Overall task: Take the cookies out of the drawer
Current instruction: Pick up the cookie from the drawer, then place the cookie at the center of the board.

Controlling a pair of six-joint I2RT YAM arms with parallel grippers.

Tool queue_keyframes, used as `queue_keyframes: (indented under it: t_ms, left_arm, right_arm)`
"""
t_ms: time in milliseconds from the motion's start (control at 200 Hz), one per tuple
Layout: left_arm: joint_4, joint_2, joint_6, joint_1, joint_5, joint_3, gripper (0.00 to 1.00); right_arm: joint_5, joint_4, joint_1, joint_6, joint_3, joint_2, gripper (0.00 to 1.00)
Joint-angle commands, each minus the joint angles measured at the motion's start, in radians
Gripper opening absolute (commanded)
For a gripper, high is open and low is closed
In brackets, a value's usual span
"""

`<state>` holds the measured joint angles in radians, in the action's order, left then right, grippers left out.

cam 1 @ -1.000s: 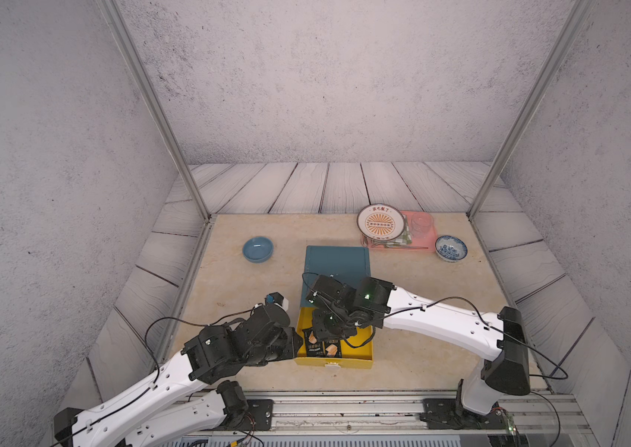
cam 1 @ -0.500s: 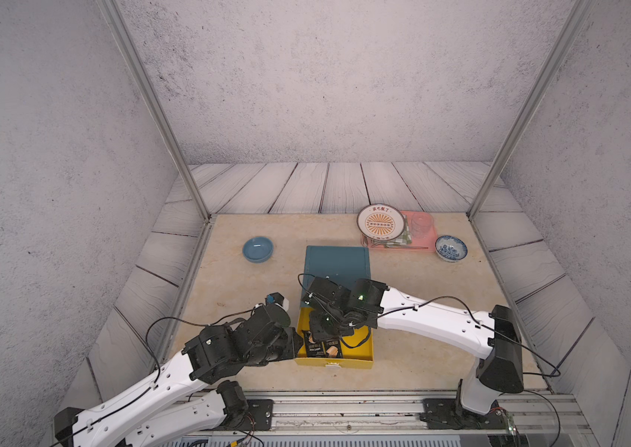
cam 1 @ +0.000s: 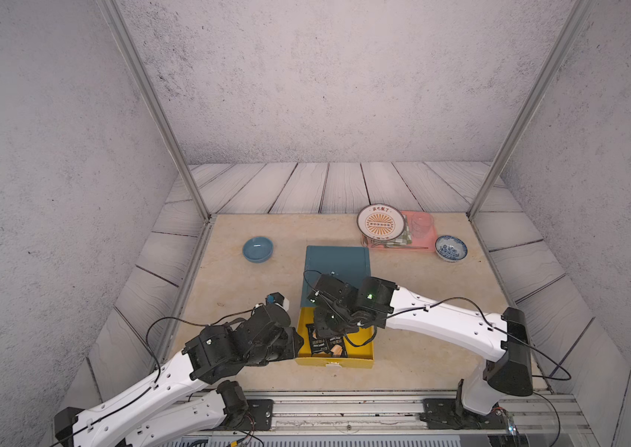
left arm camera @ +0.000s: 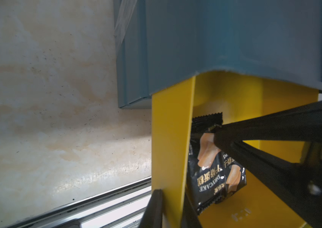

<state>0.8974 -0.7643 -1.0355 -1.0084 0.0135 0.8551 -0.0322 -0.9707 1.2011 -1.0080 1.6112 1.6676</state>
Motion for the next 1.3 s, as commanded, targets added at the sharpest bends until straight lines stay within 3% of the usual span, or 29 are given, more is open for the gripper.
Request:
queue_keyframes:
  t_ms: [0,275,415,515,636,776,936,1076,1296]
  left_arm:
    - [0.036,-0.03,0.003,0.001,-0.024,-0.021,0.17]
    - [0.038,-0.05,0.015,0.002,-0.027,-0.005,0.17]
    - [0.033,-0.057,0.017,0.001,-0.026,0.001,0.17]
    - [0.031,-0.059,0.018,0.001,-0.028,0.001,0.17]
    - [0.03,-0.057,0.02,0.001,-0.028,0.0,0.17]
    - [0.029,-0.06,0.023,0.002,-0.028,0.002,0.17]
    - [0.03,-0.059,0.022,0.002,-0.031,0.002,0.17]
    - [0.033,-0.05,0.014,0.001,-0.033,-0.006,0.17]
    - [0.037,-0.053,0.015,0.001,-0.036,0.001,0.17]
  right_arm:
    - [-0.031,-0.036,-0.003,0.018,0.028,-0.063,0.0]
    - [-0.072,-0.076,-0.01,0.032,0.027,-0.179,0.0]
    - [-0.063,-0.2,-0.086,0.052,0.088,-0.236,0.0]
    - [-0.058,-0.294,-0.204,0.089,0.102,-0.28,0.0]
    - [0.037,-0.296,-0.422,0.163,0.031,-0.345,0.0]
    - [0.04,-0.331,-0.611,0.282,-0.045,-0.33,0.0]
    - [0.111,-0.174,-0.831,0.366,-0.24,-0.325,0.0]
    - [0.17,-0.009,-0.967,0.417,-0.387,-0.268,0.0]
    - [0.235,0.128,-1.083,0.46,-0.444,-0.104,0.0]
